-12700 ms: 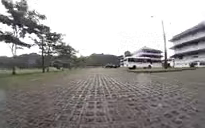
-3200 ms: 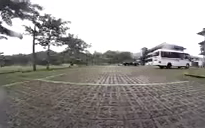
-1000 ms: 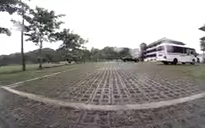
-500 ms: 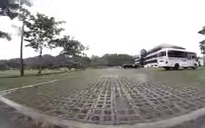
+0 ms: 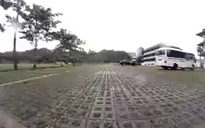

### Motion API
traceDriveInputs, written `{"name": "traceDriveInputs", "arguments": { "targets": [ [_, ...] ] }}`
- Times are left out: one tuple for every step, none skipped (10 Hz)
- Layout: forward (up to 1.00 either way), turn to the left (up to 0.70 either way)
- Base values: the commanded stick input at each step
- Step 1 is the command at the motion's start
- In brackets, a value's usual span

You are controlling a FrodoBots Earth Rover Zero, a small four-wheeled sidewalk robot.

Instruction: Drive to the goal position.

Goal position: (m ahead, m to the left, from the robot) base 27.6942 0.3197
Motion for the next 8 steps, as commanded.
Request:
{"name": "traceDriveInputs", "arguments": {
  "targets": [
    [0.70,0.00],
    [0.70,0.00],
    [0.70,0.00],
    [0.70,0.00],
    [0.70,0.00],
    [0.70,0.00],
    [0.70,0.00],
    [0.70,0.00]
  ]
}}
